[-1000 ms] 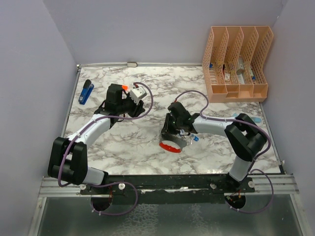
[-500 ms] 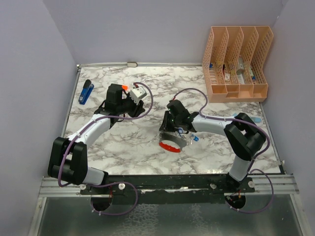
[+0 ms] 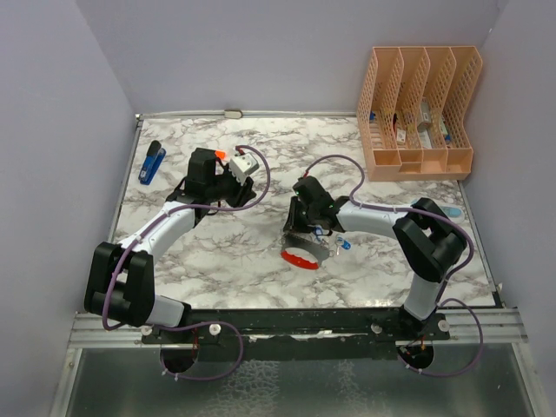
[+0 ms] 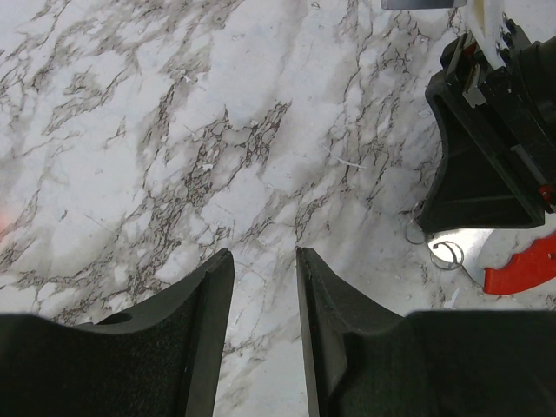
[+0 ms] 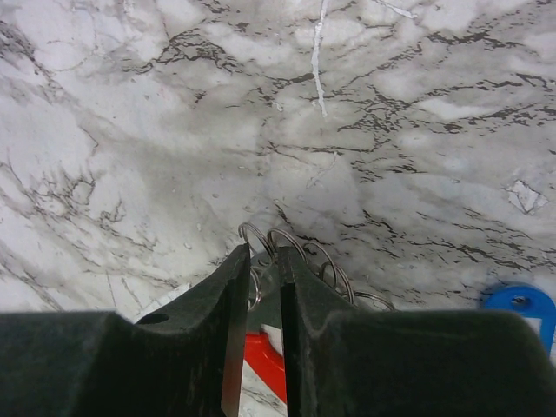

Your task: Put the keys on the keyring

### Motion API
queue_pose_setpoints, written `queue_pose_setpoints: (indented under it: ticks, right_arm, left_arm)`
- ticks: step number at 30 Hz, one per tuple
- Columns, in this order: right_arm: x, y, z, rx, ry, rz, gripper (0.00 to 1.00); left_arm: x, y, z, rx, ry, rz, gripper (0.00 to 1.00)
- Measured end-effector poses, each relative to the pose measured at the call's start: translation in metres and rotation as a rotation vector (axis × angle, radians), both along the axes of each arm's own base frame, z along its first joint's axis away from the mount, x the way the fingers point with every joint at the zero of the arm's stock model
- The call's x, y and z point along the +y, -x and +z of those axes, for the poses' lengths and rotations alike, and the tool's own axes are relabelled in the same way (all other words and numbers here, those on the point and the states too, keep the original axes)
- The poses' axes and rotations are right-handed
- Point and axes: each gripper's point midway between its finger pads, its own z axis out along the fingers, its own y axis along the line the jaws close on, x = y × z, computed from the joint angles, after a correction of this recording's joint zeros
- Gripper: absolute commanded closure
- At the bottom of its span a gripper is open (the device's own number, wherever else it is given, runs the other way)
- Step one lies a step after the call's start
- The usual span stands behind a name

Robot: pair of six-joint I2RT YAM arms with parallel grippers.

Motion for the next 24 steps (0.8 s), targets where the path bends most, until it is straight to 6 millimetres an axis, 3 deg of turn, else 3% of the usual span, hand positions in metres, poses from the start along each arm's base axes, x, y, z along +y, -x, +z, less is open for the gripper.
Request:
queue_pose_setpoints:
  ticks: [18,24]
  right_arm:
    - [-0.0044,-0.0007,-0.0044,-0.008,0.035,0.014,0.79]
    - [-0.0011,-0.0045,-0.0063,-0.017,0.039,0.027,0.85]
  left_arm:
    - [0.0003,0.0012,-0.0015,0.008,-0.002,0.000,0.62]
    - [0.0002,0.0014,-0.0026,0.012,-0.003,-0.001,0.62]
